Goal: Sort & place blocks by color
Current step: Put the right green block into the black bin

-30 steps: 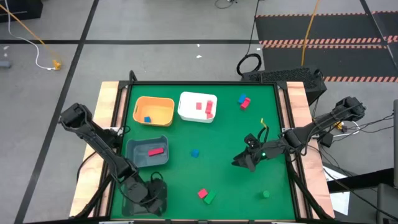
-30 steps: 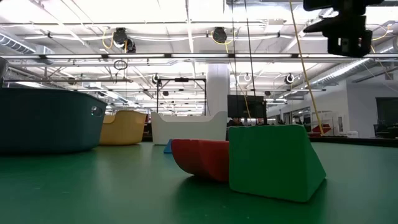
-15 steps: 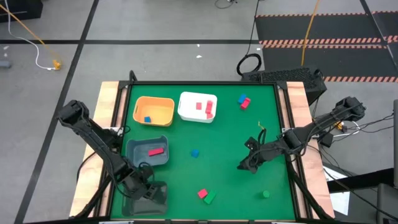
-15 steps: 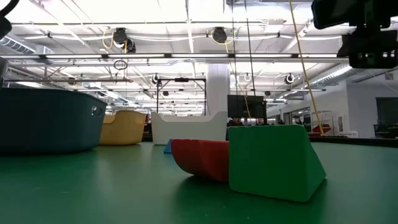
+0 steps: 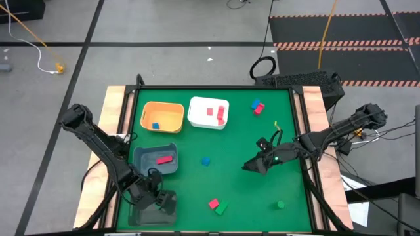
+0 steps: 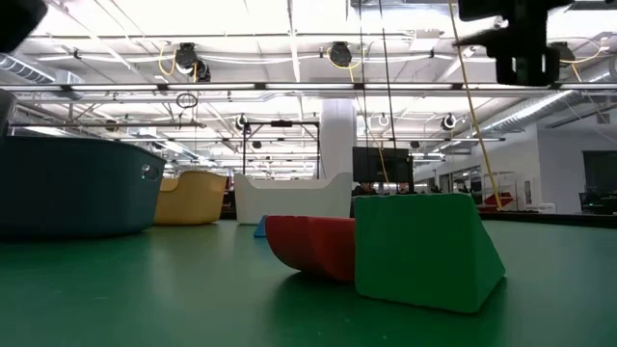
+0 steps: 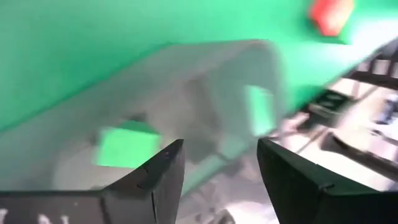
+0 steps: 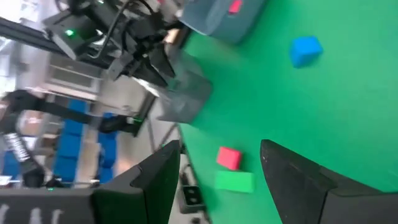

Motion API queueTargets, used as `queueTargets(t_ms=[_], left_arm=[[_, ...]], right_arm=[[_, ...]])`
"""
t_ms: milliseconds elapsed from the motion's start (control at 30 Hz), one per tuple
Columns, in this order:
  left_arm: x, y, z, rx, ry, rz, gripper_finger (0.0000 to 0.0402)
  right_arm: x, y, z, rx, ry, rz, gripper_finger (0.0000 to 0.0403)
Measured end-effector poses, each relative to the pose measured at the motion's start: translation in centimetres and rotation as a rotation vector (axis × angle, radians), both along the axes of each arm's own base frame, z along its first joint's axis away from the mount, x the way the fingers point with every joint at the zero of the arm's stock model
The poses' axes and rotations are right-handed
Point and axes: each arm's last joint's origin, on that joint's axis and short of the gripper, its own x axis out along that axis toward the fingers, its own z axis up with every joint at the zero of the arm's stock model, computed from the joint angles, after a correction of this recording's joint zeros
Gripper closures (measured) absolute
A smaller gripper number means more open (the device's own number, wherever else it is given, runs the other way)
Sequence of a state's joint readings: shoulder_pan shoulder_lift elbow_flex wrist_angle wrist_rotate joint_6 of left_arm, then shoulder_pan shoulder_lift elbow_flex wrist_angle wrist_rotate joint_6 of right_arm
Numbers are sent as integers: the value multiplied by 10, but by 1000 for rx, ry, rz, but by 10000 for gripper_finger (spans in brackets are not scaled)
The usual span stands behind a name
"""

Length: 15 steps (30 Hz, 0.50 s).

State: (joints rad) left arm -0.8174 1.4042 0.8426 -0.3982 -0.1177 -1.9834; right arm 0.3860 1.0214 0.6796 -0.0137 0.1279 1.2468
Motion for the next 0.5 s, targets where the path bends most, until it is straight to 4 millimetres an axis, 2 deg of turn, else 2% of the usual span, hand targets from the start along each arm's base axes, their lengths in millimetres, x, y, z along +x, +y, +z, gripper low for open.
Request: queueTargets(t_ms=[167,300,400,500], left_arm=[[12,-8,32,20,-152,7,202],[25,-7,57,114,-315,53,202],[34,-2,72,195,-408,86,202],[42,4,80,250,-450,102,202]], right_arm=[[4,1,18,-21,-89,24,190],[4,3,36,-46,-92,92,190],[0,6,45,-63,-3,154,190],[-12,9,43,-73,173,216,190]])
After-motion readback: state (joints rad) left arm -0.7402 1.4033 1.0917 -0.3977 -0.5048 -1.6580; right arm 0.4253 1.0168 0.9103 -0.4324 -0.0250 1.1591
